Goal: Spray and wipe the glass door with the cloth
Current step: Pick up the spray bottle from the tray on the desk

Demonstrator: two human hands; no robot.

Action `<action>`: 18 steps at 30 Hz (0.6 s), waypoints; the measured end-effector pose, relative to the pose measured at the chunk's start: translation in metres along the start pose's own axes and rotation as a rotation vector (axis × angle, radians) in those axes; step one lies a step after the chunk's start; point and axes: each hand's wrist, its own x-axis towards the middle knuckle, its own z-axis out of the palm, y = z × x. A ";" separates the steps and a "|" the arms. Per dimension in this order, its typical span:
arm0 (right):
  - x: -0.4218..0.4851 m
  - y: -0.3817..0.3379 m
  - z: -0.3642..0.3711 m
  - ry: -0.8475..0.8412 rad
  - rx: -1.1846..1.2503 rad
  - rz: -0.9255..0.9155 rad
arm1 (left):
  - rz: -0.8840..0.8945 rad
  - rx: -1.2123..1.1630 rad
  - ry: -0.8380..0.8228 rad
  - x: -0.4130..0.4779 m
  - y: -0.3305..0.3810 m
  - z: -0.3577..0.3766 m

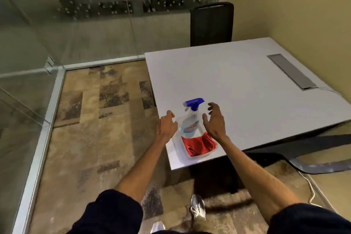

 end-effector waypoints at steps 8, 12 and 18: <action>0.025 0.036 0.003 -0.372 0.062 -0.005 | -0.092 -0.062 -0.171 0.020 0.025 0.040; 0.034 0.046 0.005 -0.489 0.111 -0.034 | -0.158 -0.137 -0.163 0.027 0.027 0.066; 0.048 0.057 0.011 -0.530 0.124 -0.124 | -0.208 -0.192 -0.087 0.029 0.034 0.079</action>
